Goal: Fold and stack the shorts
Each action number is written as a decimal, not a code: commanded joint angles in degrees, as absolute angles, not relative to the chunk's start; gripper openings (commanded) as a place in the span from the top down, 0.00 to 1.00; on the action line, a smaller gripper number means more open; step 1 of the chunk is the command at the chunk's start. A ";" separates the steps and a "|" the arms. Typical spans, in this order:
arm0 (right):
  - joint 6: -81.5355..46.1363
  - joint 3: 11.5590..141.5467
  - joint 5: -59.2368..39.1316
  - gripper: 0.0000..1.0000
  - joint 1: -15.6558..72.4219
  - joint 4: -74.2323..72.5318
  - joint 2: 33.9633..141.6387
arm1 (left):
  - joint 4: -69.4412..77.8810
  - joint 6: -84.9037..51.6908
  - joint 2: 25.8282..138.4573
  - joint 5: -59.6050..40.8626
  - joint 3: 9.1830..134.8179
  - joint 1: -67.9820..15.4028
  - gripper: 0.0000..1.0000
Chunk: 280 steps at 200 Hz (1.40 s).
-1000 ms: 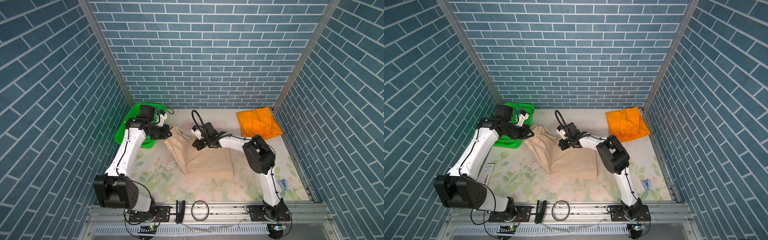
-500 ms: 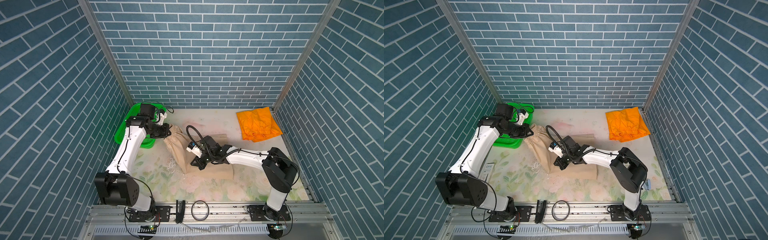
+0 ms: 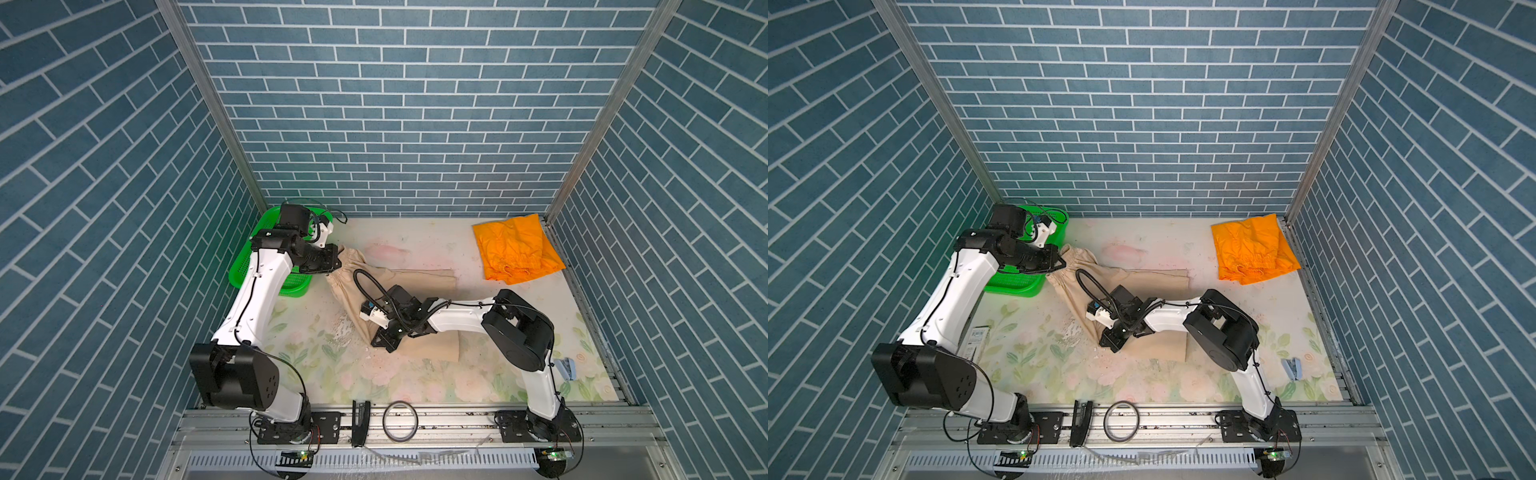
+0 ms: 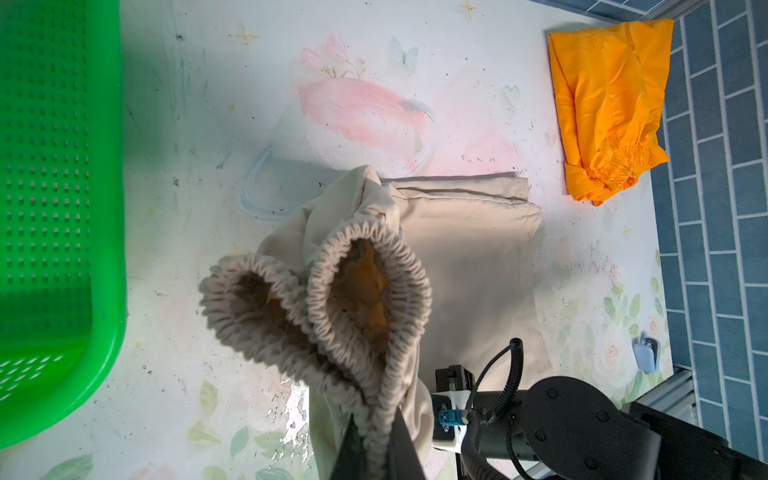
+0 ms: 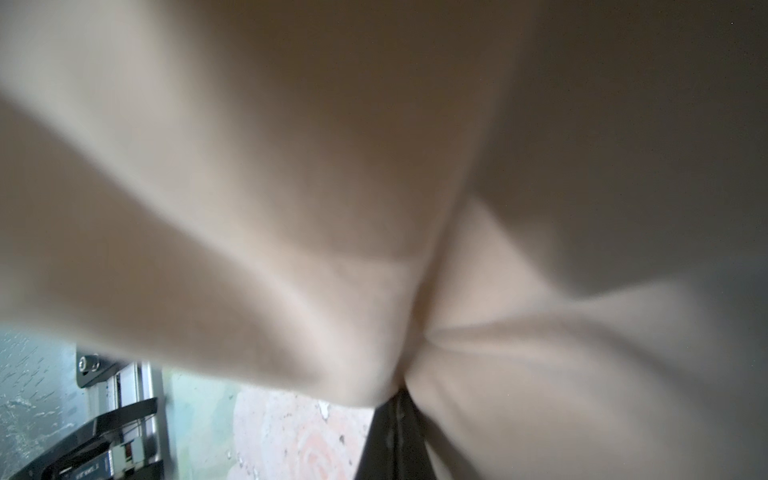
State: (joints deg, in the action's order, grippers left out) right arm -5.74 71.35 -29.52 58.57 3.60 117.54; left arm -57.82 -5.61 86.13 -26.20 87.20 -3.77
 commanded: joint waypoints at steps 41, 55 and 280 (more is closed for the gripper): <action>-12.72 60.63 -30.49 1.00 55.36 -4.88 103.97 | -61.71 -4.75 86.33 -24.35 90.11 -4.62 1.00; -15.79 56.78 -29.64 1.00 52.63 -4.93 99.47 | -62.05 -4.83 86.64 -23.14 90.77 -5.26 1.00; -28.07 23.58 -13.60 1.00 40.69 6.10 70.66 | -66.88 -9.02 96.74 -15.17 104.46 -20.78 1.00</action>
